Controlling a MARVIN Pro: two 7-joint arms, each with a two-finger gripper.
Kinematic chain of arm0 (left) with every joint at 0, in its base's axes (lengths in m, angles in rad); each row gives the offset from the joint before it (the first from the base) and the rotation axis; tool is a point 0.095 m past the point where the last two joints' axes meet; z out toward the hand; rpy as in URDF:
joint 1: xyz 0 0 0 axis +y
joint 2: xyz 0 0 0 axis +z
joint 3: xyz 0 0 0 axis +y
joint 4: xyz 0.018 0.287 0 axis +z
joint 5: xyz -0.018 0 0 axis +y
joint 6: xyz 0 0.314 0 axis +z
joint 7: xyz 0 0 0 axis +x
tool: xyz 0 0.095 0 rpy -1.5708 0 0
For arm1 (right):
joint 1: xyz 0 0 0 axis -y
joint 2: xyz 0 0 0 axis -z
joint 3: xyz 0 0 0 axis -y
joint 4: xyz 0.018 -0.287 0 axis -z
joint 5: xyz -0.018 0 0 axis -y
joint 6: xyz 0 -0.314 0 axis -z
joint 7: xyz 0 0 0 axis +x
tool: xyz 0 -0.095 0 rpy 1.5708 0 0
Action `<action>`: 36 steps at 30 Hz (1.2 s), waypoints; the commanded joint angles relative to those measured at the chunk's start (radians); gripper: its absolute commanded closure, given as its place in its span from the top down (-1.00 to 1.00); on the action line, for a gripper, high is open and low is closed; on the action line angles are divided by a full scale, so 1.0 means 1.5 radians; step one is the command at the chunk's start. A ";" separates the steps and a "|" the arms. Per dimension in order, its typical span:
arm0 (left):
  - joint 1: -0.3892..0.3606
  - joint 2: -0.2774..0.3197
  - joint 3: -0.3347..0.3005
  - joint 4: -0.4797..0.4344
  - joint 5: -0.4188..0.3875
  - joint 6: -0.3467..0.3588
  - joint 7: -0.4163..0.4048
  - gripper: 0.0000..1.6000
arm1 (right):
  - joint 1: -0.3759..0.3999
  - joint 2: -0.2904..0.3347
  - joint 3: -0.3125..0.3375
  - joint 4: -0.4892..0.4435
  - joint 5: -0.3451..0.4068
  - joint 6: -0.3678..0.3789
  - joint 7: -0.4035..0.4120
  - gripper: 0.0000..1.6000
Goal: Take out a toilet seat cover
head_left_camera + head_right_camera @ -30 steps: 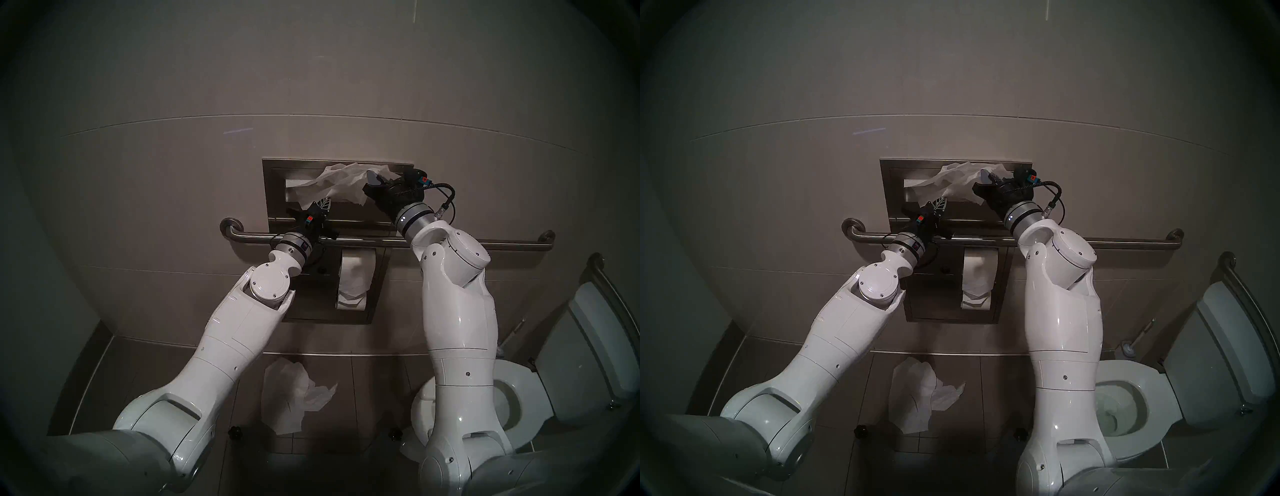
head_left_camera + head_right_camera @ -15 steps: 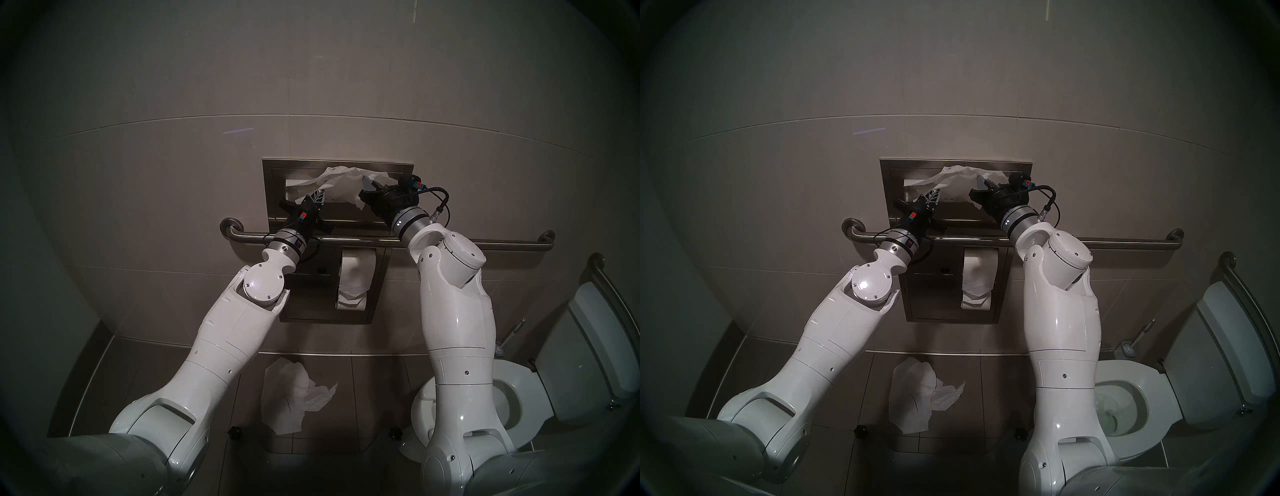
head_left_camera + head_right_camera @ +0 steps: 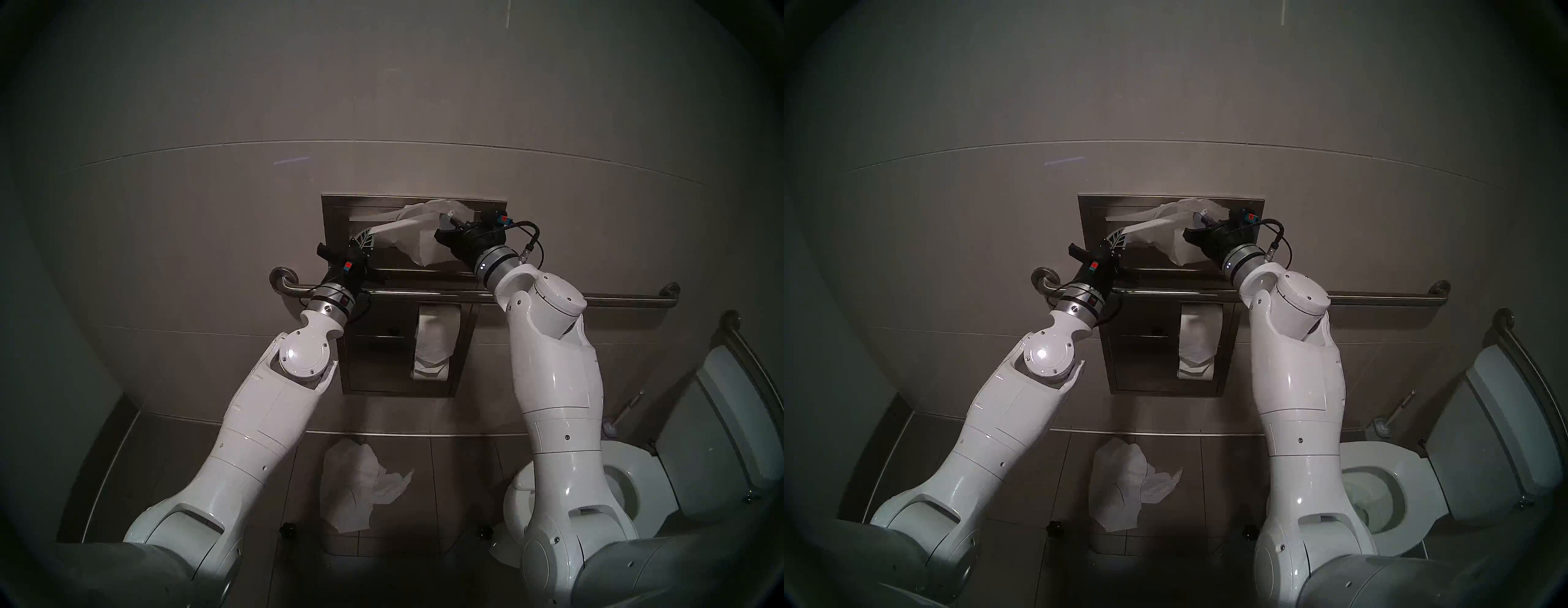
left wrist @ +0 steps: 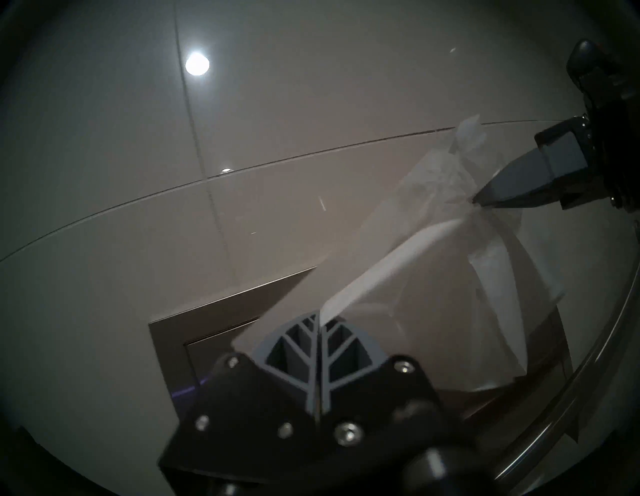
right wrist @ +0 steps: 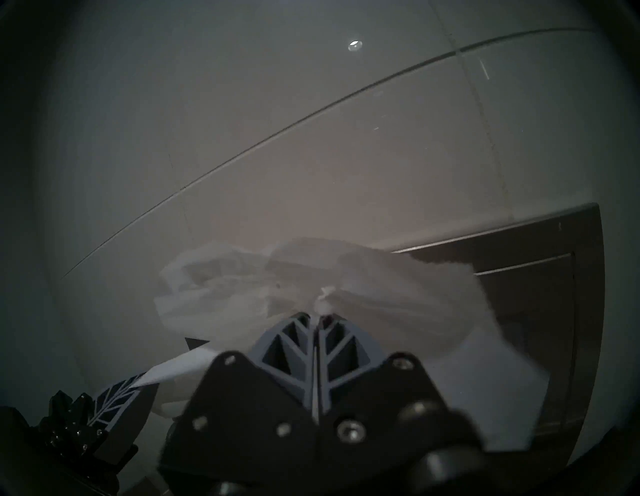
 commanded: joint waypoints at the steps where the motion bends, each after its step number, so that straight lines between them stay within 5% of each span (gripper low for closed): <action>1: 0.003 -0.033 -0.019 -0.079 -0.030 0.000 0.032 -1.00 | 0.046 -0.004 -0.014 -0.006 -0.012 -0.029 -0.001 -1.00; 19: 0.065 -0.032 -0.019 -0.186 -0.048 0.058 0.052 -1.00 | 0.080 0.000 -0.041 0.033 -0.060 -0.110 -0.001 -1.00; 36: 0.011 -0.058 -0.053 -0.255 -0.063 0.055 0.101 -1.00 | 0.124 -0.015 -0.070 0.034 -0.112 -0.208 -0.030 -1.00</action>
